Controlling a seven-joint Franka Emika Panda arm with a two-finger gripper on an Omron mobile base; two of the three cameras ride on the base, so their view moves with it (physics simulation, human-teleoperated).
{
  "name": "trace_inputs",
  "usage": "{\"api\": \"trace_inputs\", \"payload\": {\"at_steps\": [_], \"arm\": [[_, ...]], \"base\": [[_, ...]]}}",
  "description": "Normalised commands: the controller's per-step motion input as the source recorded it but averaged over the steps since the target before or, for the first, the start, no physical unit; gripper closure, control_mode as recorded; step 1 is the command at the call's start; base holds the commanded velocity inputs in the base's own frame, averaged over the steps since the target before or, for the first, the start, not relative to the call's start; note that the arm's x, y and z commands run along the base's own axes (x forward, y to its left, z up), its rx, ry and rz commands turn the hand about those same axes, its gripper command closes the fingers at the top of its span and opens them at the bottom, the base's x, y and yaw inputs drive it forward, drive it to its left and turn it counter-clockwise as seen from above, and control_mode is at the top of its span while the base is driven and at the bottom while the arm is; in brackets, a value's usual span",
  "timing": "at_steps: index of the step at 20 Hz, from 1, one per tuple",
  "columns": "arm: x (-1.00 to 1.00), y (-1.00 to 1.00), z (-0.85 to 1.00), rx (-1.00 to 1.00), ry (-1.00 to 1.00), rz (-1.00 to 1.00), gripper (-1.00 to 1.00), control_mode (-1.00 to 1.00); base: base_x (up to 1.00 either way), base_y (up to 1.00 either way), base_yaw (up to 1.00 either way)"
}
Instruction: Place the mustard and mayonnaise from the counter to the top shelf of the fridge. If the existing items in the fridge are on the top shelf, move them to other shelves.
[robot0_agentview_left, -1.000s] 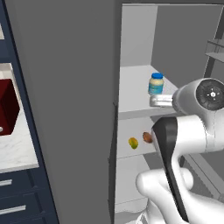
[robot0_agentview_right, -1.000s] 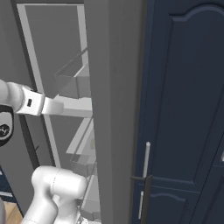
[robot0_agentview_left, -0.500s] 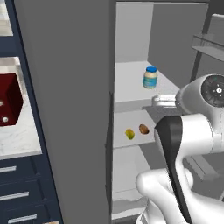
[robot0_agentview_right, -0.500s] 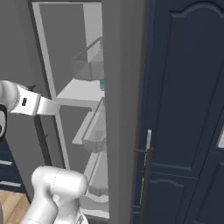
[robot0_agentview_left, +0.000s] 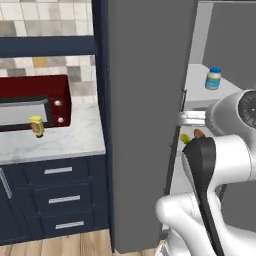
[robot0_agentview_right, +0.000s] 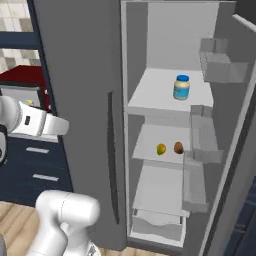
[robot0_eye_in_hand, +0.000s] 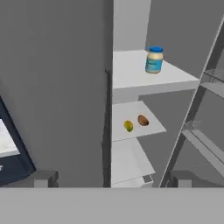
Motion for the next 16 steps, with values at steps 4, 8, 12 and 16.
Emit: {"api": "trace_inputs", "payload": {"at_steps": [4,8,12,16], "arm": [[0.0,0.0,0.0,0.0,0.0,0.0,-1.0,1.0],[0.0,0.0,0.0,0.0,0.0,0.0,-1.0,1.0],[0.0,0.0,0.0,0.0,0.0,0.0,-1.0,1.0],[0.0,0.0,0.0,0.0,0.0,0.0,-1.0,1.0]], "base": [[0.15,1.0,0.02],[0.36,1.0,0.01],[0.5,0.92,0.0],[0.61,0.48,0.0]]}}
